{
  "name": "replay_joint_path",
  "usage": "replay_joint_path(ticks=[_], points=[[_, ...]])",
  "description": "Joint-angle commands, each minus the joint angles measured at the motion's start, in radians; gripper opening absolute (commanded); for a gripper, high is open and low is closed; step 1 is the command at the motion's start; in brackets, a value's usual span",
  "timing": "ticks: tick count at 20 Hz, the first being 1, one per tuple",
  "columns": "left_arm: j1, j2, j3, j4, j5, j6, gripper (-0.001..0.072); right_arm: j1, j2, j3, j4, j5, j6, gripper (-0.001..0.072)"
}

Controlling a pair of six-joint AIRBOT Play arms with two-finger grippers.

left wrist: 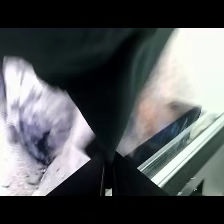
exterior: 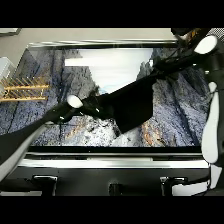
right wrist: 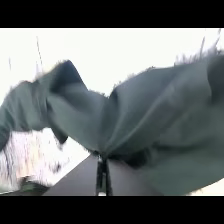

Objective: Fold the clothes and pants, and hang the long-sleeved shirts on hangers.

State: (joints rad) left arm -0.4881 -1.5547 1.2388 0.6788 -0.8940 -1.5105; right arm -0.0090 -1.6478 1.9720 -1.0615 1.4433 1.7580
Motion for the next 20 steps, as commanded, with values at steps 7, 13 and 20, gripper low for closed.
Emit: replay_joint_path(ticks=[7, 13, 20], points=[[0.391, 0.556, 0.405, 0.231, -0.199, -0.090, 0.0013, -0.093, 0.430, 0.000, -0.208, -0.224, 0.061, 0.0026], [0.574, 0.809, 0.489, 0.241, -0.199, -0.189, 0.0013, -0.093, 0.782, 0.000, -0.206, -0.349, 0.063, 0.0026], [0.622, 0.875, 0.489, 0.344, -0.199, -0.262, 0.0013, -0.093, 0.880, 0.000, -0.210, -0.440, 0.110, 0.0026]])
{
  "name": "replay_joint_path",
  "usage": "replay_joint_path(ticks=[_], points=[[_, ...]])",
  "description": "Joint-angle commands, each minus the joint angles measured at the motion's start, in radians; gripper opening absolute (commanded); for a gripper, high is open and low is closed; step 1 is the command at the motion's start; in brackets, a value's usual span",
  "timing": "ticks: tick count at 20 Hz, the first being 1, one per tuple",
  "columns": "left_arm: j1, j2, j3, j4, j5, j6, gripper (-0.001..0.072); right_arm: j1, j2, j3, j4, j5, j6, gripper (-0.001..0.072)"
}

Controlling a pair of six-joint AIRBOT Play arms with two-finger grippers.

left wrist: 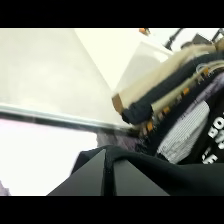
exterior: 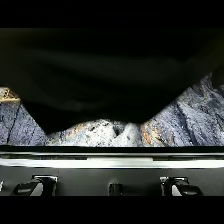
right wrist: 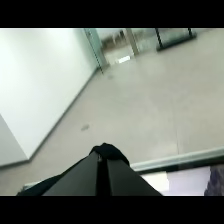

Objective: Fold the clothes and pants, and hang the long-sleeved shirts on hangers.

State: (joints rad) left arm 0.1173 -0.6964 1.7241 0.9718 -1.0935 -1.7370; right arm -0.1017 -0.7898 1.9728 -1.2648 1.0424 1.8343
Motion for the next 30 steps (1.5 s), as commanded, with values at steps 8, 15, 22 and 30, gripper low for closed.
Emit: replay_joint_path(ticks=[8, 15, 22, 30], points=[[0.006, -0.301, -0.102, 0.054, -0.070, -0.035, 0.0013, 0.014, -0.469, -0.002, 0.248, 0.102, 0.057, 0.0027], [-0.035, -0.779, -0.200, 0.113, -0.045, -0.014, 0.0013, 0.246, -1.061, -0.001, 0.296, 0.007, -0.061, 0.0027], [-0.095, -1.017, -0.200, 0.110, -0.006, -0.013, 0.0014, 0.286, -1.220, 0.001, 0.344, 0.019, -0.060, 0.0229], [-0.092, -0.996, -0.197, 0.110, -0.055, 0.039, 0.0014, -0.014, -0.965, -0.066, 0.197, 0.635, -0.263, 0.0381]])
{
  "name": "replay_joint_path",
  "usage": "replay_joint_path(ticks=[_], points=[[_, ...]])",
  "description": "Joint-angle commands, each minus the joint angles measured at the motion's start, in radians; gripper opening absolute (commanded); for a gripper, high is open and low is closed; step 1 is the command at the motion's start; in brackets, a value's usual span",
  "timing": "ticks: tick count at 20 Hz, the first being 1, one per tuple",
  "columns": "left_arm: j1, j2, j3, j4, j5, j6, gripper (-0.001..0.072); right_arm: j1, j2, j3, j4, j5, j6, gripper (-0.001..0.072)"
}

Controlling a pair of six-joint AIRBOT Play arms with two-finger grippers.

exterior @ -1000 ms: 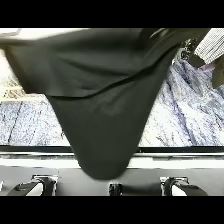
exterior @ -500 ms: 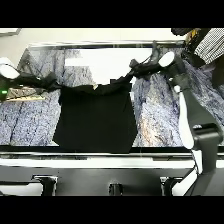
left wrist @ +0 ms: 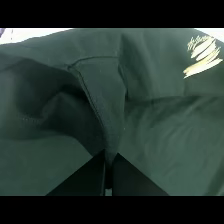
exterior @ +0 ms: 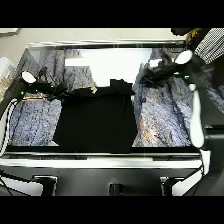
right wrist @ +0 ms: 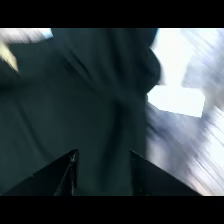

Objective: Fold the clothes and pants, and hang the long-sleeved shirts on hangers.

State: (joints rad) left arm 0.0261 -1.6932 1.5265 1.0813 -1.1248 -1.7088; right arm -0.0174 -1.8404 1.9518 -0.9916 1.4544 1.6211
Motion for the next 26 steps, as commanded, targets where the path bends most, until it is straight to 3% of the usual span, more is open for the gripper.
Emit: replay_joint_path(ticks=[1, 2, 4, 5, 10, 14, 20, 21, 22, 23, 26], points=[[-0.001, 0.001, 0.001, 0.000, -0.035, 0.010, 0.0015, -0.123, 0.129, -0.105, -0.075, 0.222, -0.046, 0.0381], [-0.001, 0.001, 0.001, 0.000, -0.042, 0.010, 0.0015, -0.135, 0.183, -0.196, -0.080, 0.208, -0.047, 0.0386], [-0.001, 0.001, 0.001, 0.001, -0.053, 0.011, 0.0015, -0.123, 0.289, -0.417, -0.075, 0.173, -0.037, 0.0492], [-0.001, 0.001, 0.001, 0.001, -0.057, 0.010, 0.0015, -0.103, 0.346, -0.549, -0.075, 0.137, -0.019, 0.0510], [0.000, 0.001, 0.000, 0.001, -0.065, 0.010, 0.0015, 0.082, 0.560, -1.098, -0.028, -0.150, 0.009, 0.0523], [-0.002, 0.001, 0.000, 0.001, -0.079, 0.010, 0.0015, 0.225, 0.576, -1.247, 0.055, -0.340, 0.067, 0.0533], [-0.002, 0.001, 0.000, 0.001, -0.085, 0.012, 0.0015, 0.333, 0.565, -1.259, 0.056, -0.531, 0.201, 0.0527], [-0.002, 0.001, 0.000, 0.001, -0.088, 0.024, 0.0015, 0.332, 0.558, -1.258, 0.064, -0.536, 0.204, 0.0452], [-0.001, 0.001, 0.000, 0.001, -0.090, 0.034, 0.0015, 0.325, 0.557, -1.250, 0.064, -0.537, 0.204, 0.0200], [0.001, 0.001, 0.000, 0.001, -0.092, 0.037, 0.0015, 0.312, 0.559, -1.232, 0.064, -0.535, 0.198, 0.0027], [0.013, 0.003, 0.000, 0.001, -0.122, 0.037, 0.0016, 0.184, 0.562, -1.070, 0.011, -0.457, 0.203, 0.0026]])
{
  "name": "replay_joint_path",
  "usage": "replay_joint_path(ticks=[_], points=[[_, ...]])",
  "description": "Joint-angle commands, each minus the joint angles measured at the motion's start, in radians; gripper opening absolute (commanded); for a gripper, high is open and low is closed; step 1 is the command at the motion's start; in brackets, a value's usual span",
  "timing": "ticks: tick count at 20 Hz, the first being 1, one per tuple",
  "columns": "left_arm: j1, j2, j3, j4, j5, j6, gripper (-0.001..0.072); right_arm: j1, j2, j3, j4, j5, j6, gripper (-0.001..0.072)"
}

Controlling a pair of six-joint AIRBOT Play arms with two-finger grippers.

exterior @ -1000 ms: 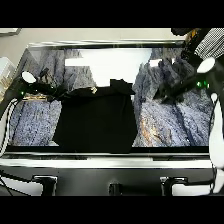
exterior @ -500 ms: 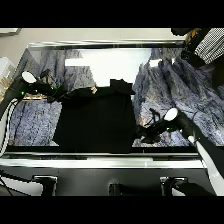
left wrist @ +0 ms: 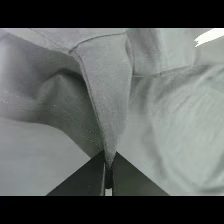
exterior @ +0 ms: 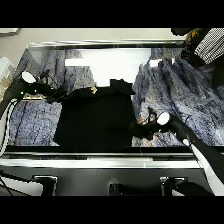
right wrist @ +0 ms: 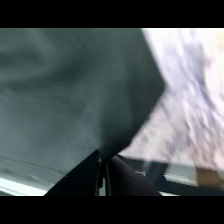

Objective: Fold the clothes and pants, and hang the long-sleeved shirts on hangers.

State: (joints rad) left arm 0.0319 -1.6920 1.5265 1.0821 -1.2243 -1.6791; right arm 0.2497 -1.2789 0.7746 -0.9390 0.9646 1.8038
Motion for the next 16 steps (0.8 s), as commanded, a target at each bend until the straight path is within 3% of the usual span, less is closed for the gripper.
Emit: replay_joint_path(ticks=[1, 5, 10, 11, 13, 16], points=[[0.011, 0.003, 0.000, -0.001, -0.036, 0.022, 0.0015, -0.167, 0.000, 0.199, -0.084, 0.063, 0.034, 0.0026], [-0.005, 0.003, 0.000, 0.000, -0.085, 0.042, 0.0016, -0.459, -0.072, 0.548, -0.195, 0.072, 0.072, 0.0027], [-0.079, -0.006, 0.000, 0.000, -0.085, 0.040, 0.0016, -0.463, -0.267, 0.658, -0.133, -0.037, 0.119, 0.0050], [-0.093, -0.009, 0.000, 0.000, -0.085, 0.040, 0.0015, -0.449, -0.295, 0.658, -0.113, -0.021, 0.119, 0.0192], [-0.109, -0.010, 0.000, -0.001, -0.085, 0.040, 0.0015, -0.447, -0.306, 0.658, -0.071, 0.043, 0.111, 0.0587], [-0.114, -0.010, 0.000, -0.001, -0.090, 0.038, 0.0015, -0.489, -0.240, 0.657, -0.061, 0.298, -0.086, 0.0583]])
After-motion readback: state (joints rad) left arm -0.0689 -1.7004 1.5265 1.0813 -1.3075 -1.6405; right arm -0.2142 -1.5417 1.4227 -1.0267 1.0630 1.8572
